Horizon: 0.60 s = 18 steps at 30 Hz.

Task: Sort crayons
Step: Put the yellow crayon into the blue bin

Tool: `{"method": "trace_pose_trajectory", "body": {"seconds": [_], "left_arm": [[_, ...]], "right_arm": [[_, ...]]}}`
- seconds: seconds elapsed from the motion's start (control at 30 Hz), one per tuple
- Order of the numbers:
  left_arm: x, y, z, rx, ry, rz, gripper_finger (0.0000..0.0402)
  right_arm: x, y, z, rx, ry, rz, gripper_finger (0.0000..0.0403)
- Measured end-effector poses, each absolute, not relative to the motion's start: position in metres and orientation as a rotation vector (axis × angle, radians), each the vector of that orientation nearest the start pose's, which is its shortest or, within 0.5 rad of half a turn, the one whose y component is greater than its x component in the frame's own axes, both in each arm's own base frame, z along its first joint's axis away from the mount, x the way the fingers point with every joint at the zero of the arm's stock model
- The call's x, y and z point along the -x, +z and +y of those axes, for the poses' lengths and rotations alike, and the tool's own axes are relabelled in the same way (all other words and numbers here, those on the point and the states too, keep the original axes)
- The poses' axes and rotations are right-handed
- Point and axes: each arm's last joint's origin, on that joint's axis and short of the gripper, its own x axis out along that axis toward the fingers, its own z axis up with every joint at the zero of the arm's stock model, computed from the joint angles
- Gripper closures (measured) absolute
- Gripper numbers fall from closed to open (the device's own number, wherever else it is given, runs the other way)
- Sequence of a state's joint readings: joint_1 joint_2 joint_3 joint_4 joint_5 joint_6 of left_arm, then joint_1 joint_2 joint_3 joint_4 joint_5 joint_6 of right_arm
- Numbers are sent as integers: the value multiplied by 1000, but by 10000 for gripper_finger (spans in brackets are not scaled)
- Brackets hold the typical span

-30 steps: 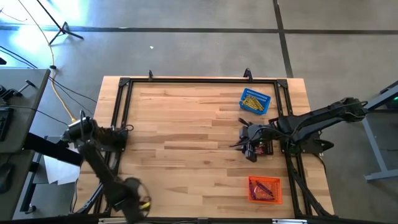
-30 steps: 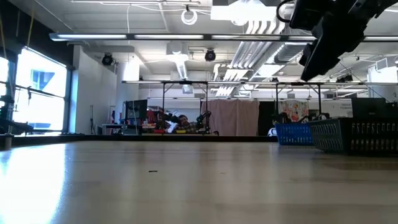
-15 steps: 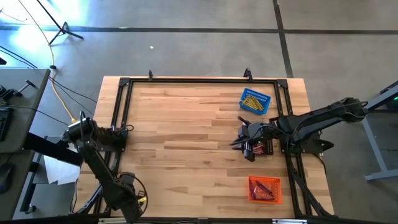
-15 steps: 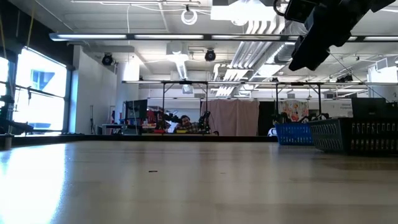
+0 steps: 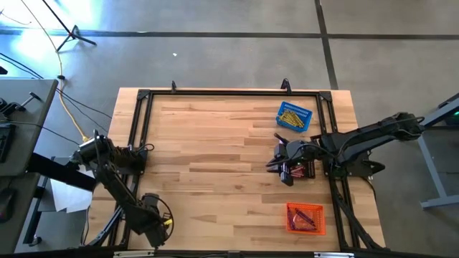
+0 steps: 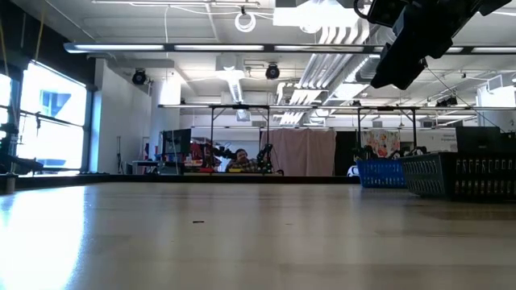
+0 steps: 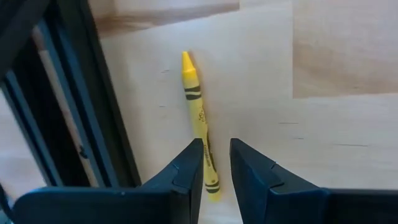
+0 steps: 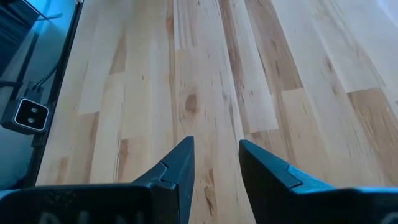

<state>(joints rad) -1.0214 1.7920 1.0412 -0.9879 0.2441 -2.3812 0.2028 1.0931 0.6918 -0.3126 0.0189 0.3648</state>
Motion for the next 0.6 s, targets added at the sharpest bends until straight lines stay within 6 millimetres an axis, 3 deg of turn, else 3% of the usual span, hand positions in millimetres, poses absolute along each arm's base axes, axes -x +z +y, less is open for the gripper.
{"method": "trace_pose_trajectory", "body": {"seconds": [0.2, 0.6], "left_arm": [[-137, 130, -240, 954, 1226, 1553, 332], [-137, 127, -237, 968, 1268, 1602, 332]], "right_arm": [[-216, 234, 44, -264, 47, 731, 290], [-216, 234, 44, -263, 47, 731, 290]]}}
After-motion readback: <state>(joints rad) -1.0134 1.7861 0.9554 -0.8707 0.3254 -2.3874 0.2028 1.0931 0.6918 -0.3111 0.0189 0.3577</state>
